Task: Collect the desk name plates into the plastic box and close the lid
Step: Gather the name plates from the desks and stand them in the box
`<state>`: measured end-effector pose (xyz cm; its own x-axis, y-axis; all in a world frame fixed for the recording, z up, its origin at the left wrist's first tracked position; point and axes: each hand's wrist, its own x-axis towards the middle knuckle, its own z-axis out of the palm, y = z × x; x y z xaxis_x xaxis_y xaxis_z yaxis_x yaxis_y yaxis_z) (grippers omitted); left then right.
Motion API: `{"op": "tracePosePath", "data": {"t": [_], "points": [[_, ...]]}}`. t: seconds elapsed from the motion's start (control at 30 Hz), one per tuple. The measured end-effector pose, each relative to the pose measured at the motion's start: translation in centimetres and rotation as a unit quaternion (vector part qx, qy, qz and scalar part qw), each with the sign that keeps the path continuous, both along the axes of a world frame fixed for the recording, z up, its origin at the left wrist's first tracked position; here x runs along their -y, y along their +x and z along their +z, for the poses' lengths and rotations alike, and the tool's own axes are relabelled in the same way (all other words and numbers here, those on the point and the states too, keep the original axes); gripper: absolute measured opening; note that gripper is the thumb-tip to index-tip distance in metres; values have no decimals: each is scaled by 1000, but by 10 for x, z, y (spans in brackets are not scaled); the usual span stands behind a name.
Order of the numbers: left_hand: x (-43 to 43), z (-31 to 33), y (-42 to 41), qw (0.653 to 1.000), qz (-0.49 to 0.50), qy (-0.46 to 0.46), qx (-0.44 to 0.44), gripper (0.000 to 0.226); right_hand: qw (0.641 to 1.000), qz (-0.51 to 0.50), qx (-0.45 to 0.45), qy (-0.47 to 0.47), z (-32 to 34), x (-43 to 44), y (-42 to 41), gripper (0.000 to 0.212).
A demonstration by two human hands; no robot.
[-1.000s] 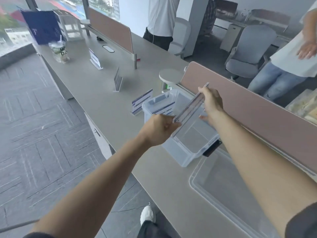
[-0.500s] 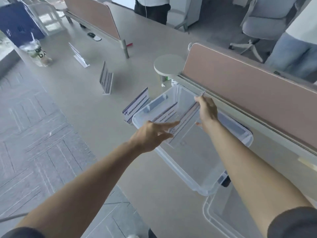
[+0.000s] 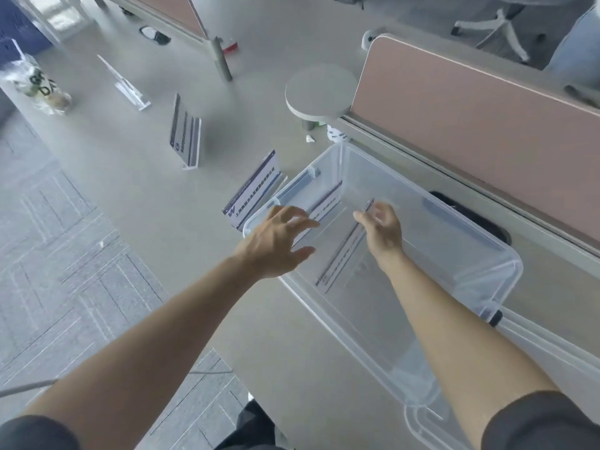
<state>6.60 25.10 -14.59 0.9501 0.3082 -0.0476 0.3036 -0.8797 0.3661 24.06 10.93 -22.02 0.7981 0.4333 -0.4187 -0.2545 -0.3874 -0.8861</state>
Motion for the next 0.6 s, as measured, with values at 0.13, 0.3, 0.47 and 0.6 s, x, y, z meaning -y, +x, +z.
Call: {"op": "tracePosePath", "data": {"t": [0.13,0.3,0.47,0.6], "points": [[-22,-6,13,994,55,93,-32,49,1000,8,3,0,-11,-2,-5,69],[-40,-19,15,982,84,92,-142,63,994,83,-2,-76,-14,7,-6,72],[-42,-23,10,986,111,60,-109,63,978,150,65,-127,7,20,-17,103],[-44,-23,9,988,116,36,-95,63,940,273,76,-190,9,21,-35,120]]}}
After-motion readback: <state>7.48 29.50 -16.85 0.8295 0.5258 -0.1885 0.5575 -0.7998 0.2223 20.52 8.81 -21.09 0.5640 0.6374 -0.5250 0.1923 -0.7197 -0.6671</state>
